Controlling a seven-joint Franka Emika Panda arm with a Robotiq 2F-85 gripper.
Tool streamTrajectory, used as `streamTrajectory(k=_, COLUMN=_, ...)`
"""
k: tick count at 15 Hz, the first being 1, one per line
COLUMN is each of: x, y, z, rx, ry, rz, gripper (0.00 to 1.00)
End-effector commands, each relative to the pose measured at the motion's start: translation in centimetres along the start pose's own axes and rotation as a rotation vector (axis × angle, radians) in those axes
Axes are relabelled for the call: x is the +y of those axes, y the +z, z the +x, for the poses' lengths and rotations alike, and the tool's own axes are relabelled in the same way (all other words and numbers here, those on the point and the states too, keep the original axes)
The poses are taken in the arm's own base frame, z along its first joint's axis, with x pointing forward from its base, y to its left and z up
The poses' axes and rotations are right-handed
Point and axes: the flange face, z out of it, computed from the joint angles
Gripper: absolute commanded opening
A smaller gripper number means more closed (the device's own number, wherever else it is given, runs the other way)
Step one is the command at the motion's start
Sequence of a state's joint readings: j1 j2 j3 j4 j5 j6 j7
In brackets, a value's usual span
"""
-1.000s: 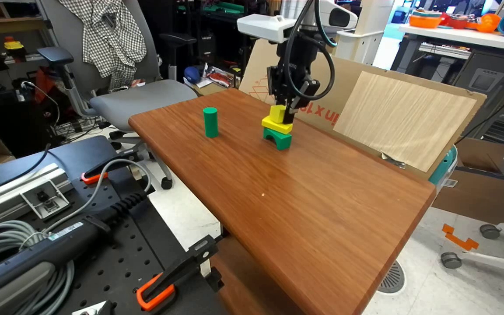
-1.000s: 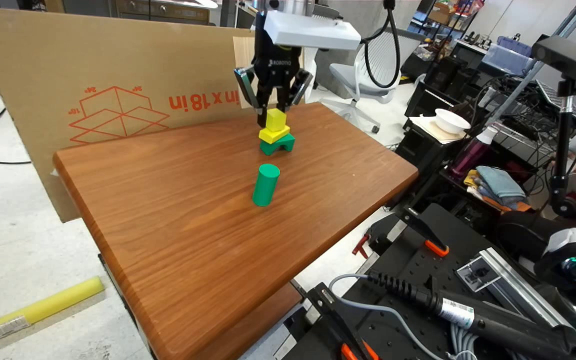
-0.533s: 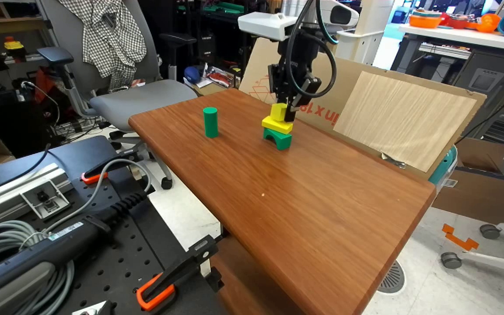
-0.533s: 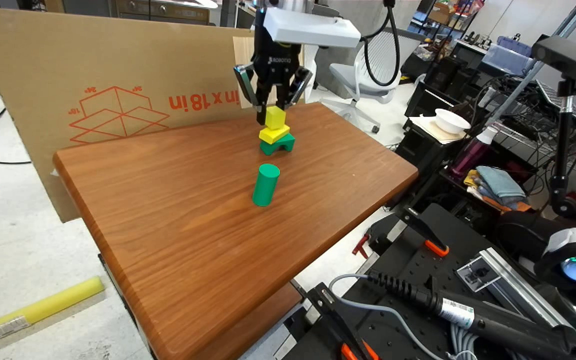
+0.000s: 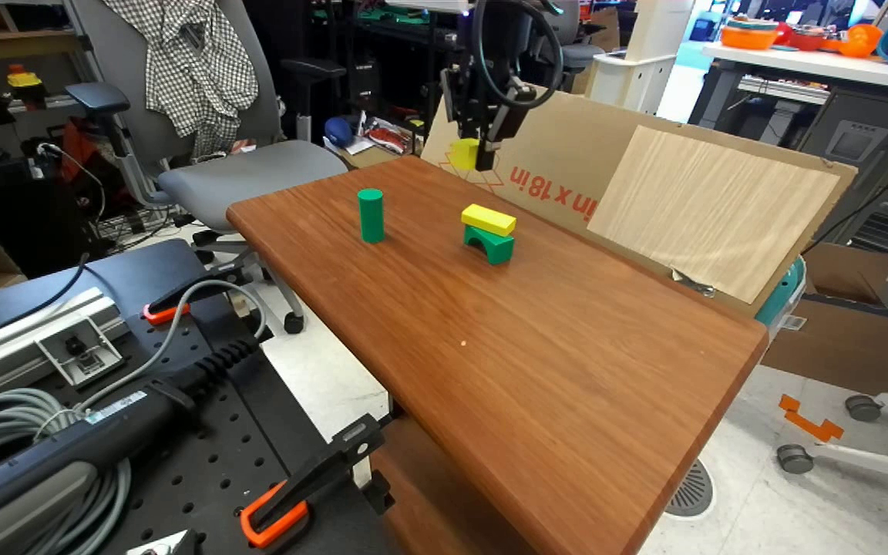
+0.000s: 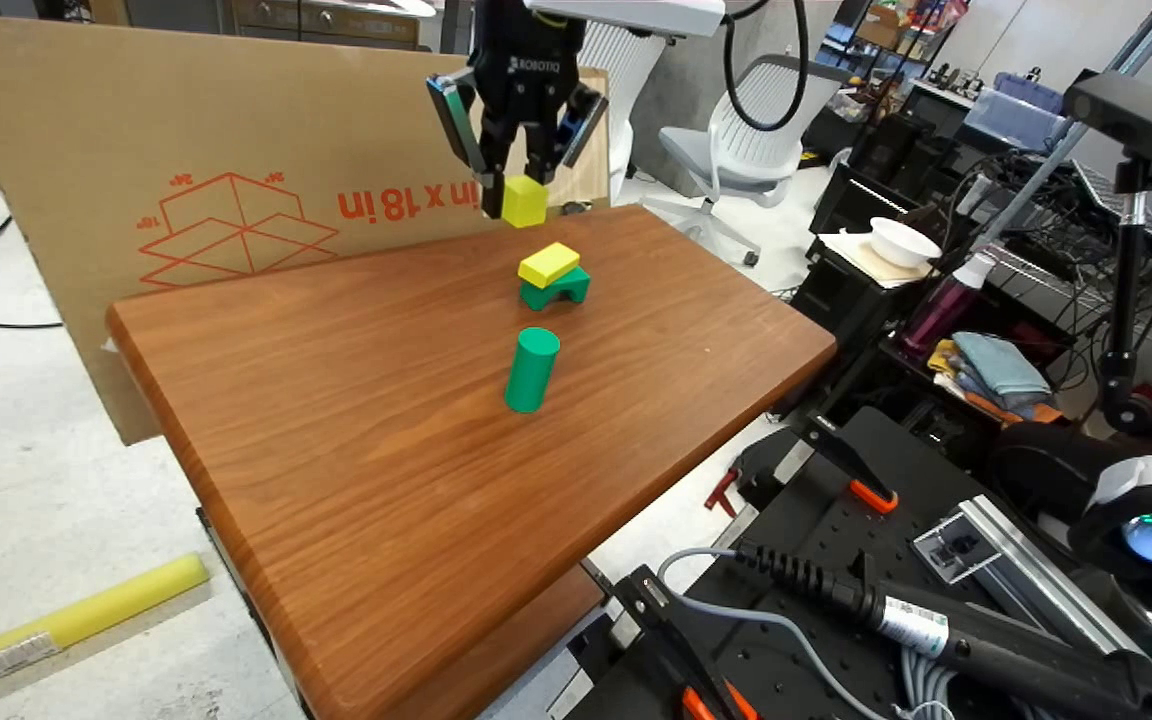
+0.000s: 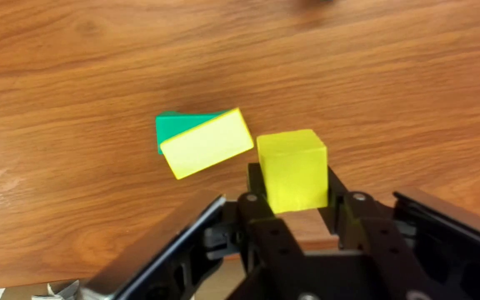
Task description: Move the green cylinder to the left of the table, then put the yellow building block and put them on top of the green cylinder
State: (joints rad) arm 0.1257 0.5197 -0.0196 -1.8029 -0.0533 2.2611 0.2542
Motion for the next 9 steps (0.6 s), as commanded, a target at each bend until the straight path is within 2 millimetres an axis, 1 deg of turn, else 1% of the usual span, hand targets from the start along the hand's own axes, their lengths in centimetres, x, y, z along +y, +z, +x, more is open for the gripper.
streamTrajectory(k=1, x=-2.3, y=-0.4, z=-4.3, rx=0.020, ry=-0.052, rz=-0.024, gripper=0.09)
streamTrajectory(k=5, x=-3.9, y=0.3, z=-8.0, rx=0.043, ry=-0.086, rz=-0.040, gripper=0.09)
streamTrajectory(k=9, x=-4.4, y=0.5, z=-10.4, rx=0.056, ry=-0.100, rz=-0.049, gripper=0.09)
